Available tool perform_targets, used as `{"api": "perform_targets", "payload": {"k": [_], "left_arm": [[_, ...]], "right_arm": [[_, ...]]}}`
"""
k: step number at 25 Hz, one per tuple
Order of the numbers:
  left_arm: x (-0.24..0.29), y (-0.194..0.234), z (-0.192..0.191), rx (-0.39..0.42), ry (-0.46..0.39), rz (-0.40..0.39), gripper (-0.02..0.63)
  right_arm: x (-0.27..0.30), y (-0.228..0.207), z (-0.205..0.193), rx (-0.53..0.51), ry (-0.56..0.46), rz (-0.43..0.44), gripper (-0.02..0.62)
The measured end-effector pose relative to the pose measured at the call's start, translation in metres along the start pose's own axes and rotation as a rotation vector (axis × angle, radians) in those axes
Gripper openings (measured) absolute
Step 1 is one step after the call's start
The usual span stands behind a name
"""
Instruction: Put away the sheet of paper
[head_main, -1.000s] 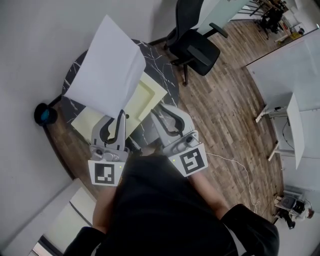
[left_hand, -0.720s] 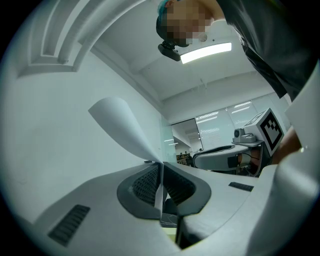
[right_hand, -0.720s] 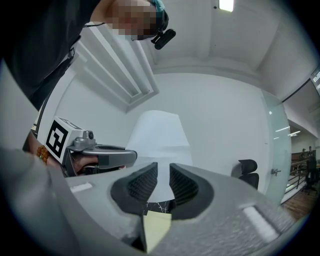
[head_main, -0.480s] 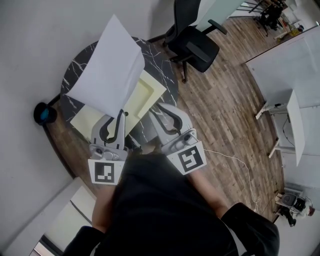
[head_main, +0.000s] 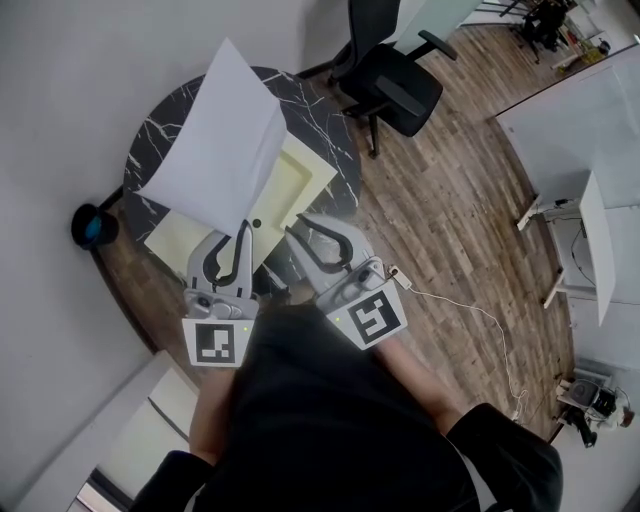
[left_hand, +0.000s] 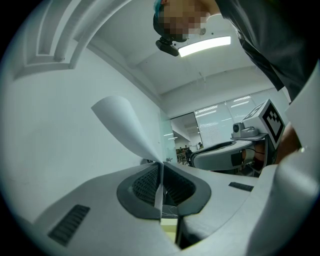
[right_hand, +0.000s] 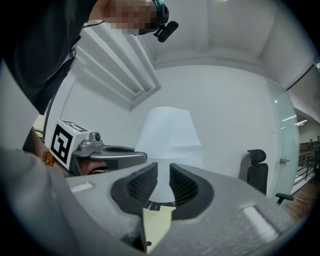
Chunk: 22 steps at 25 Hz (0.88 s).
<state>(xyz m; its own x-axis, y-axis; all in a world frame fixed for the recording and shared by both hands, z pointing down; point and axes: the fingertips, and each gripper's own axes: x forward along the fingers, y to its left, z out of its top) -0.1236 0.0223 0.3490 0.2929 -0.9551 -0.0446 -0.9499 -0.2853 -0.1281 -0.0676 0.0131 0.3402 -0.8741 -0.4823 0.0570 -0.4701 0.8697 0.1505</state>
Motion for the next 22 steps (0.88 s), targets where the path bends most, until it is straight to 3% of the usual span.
{"api": "perform_targets", "payload": {"k": [13,22], "left_arm": [[-0.003,0.011,-0.027,-0.054,0.056,0.028,0.021],[-0.004,0.014,-0.050,-0.051,0.101,0.031,0.021]], "right_arm": [[0.018,0.057,-0.016,0.017,0.069,0.207,0.067],[0.018,0.065,-0.024,0.007,0.093,0.240,0.067]]}}
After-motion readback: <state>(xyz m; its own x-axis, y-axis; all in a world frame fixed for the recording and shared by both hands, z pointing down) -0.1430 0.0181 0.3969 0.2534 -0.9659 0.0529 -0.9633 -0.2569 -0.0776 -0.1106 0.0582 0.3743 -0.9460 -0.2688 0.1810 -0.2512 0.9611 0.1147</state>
